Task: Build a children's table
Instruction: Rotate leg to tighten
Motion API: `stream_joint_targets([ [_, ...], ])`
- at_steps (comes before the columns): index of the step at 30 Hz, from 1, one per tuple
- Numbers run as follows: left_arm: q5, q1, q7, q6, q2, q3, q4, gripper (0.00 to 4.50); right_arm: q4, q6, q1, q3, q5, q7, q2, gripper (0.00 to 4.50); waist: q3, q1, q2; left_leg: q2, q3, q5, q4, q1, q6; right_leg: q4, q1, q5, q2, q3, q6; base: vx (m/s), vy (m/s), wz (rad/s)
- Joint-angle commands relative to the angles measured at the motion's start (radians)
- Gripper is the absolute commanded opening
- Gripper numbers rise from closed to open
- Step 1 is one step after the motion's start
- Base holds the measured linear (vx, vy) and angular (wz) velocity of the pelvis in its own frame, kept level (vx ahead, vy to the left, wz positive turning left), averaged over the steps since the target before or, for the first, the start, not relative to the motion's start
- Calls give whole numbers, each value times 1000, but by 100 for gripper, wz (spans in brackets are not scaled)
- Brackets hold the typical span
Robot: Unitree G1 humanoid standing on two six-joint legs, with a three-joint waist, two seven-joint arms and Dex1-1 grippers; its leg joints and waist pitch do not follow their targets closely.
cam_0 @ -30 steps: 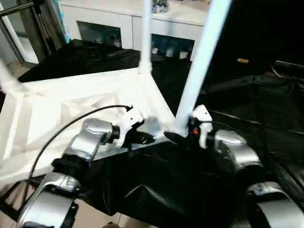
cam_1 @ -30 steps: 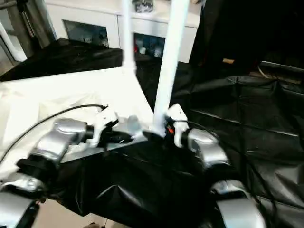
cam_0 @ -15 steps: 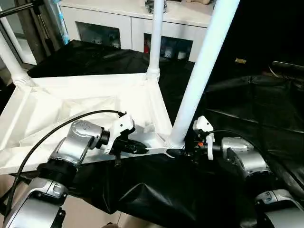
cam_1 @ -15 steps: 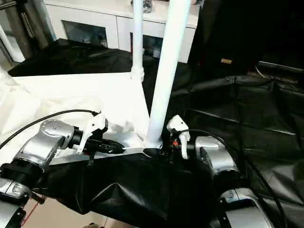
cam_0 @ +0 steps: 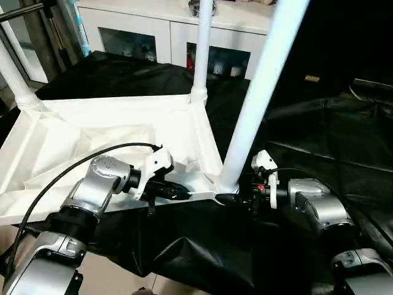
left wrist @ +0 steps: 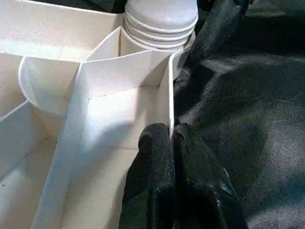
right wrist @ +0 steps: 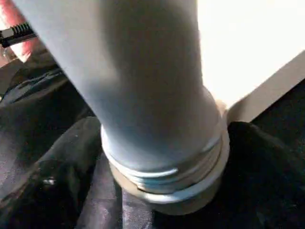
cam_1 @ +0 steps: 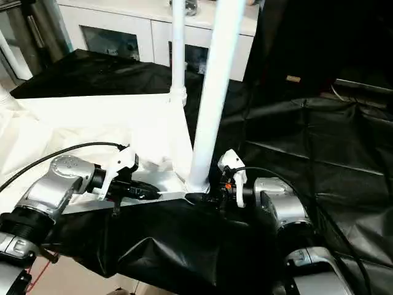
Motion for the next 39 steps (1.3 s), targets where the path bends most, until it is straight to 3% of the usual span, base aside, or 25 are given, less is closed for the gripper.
stream_joint_targets([
  [1,-24,-6,-32,-7,-38,-37,-35,0,-49,-44,-8,17,16,9,33,444,-61,4,6,22,5,-123,-55,10,65,-51,58,-2,-45,36,-277,0,0,0],
  [7,-24,-6,-23,-8,-44,-36,-34,0,-74,-54,2,27,12,13,31,444,-63,5,5,21,5,-112,-53,11,69,-48,59,25,-44,35,-281,0,0,0],
  [16,-20,-7,-1,-13,-44,-29,-29,0,-55,-177,-18,-8,-43,-163,46,444,-61,0,2,19,3,-133,-57,11,48,-51,57,-27,-46,38,-260,0,0,0],
  [19,-20,-5,0,-10,-44,-29,-30,0,-51,-117,-28,-56,16,-168,63,444,-62,-2,2,18,3,-123,-55,10,59,-49,60,0,-43,38,-264,0,0,0],
  [21,-21,-3,-1,-8,-43,-31,-32,0,-65,-102,-20,-51,22,-151,57,444,-63,1,4,19,5,-106,-52,11,72,-47,59,30,-42,37,-272,0,0,0],
  [25,-22,-2,-3,-5,-41,-35,-34,0,-75,-145,1,-14,-8,-136,45,444,-63,1,4,19,5,-106,-51,10,73,-46,59,28,-43,37,-274,0,0,0],
  [33,-20,-1,-4,-4,-40,-37,-34,0,-101,-139,4,-10,12,-98,56,444,-64,3,4,19,4,-98,-50,10,76,-44,60,39,-42,36,-274,0,0,0],
  [37,-19,0,-1,-5,-40,-36,-34,0,-97,-142,3,-4,11,-95,53,411,-65,4,3,19,5,-102,-49,10,79,-44,60,39,-43,36,-275,0,0,0],
  [38,-20,1,-1,-4,-39,-36,-36,0,-98,-141,4,-4,13,-93,53,408,-64,3,-4,20,5,-107,-50,10,83,-45,60,34,-43,37,-274,0,0,0],
  [39,-20,1,-1,-4,-39,-36,-36,0,-98,-141,4,-4,13,-93,53,408,-64,5,-1,20,5,-107,-50,9,84,-44,60,30,-45,37,-275,0,0,0],
])
